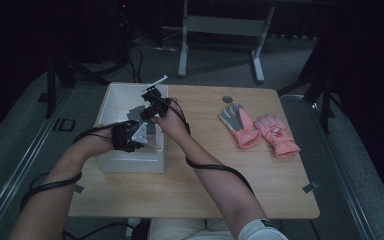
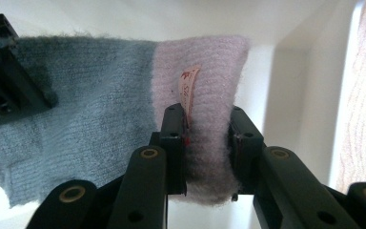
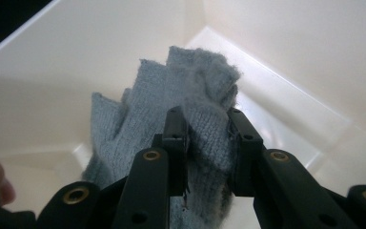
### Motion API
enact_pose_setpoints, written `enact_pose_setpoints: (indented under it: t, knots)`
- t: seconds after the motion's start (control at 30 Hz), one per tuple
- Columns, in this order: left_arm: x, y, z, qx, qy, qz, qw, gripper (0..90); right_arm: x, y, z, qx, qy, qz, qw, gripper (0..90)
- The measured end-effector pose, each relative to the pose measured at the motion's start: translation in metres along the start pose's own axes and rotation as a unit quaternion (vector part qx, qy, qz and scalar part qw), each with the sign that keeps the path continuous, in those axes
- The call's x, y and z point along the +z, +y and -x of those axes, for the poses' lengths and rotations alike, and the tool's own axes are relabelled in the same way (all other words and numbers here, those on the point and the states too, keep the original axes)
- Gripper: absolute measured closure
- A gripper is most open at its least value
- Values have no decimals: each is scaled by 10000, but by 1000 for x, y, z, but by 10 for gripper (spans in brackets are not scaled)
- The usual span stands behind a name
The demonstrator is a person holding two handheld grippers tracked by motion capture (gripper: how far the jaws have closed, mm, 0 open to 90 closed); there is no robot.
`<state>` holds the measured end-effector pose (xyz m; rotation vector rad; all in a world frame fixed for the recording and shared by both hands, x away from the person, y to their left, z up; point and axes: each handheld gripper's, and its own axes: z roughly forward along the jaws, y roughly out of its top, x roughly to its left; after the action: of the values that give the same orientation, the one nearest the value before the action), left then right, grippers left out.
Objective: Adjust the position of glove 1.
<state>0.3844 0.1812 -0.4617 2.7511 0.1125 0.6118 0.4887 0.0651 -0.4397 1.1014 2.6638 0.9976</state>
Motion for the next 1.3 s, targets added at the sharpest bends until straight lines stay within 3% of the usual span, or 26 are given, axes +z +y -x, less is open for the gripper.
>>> enact_pose_setpoints:
  t: [0.1, 0.2, 0.27, 0.47, 0.57, 0.67, 0.77, 0.9, 1.03, 1.3]
  knots:
    - [7, 0, -3, 21, -63, -83, 9999, 719, 2, 3, 1, 9, -24, -65, 10000, 674]
    - [18, 0, -7, 12, -259, -262, 9993, 717, -1, 4, 4, 20, -58, 67, 10000, 599]
    - [26, 1, -11, -39, -511, -368, 9980, 714, -4, 5, 6, 17, -101, 115, 9999, 594]
    - [38, 3, -12, 13, -544, -558, 9970, 694, -18, 3, 12, 88, 4, 289, 9995, 568]
    - [39, 3, -13, -104, -587, -609, 9964, 637, -27, 3, 13, 65, 14, 387, 9992, 544]
    - [31, 2, -14, -329, -470, -582, 9967, 498, -37, 3, 17, 71, 6, 478, 9988, 520]
    - [18, 2, -15, -589, -278, -380, 9972, 447, -46, 1, 19, 133, 77, 573, 9982, 505]
    - [-2, 3, -18, -776, -161, -182, 9967, 431, -62, -4, 19, 70, 134, 745, 9971, 494]
    - [-20, 7, -19, -1025, -18, 19, 9947, 434, -79, -11, 18, 15, 266, 875, 9958, 498]
    - [-40, 22, -19, -1180, -18, 412, 9922, 439, -101, -30, 25, -61, 358, 1019, 9941, 515]
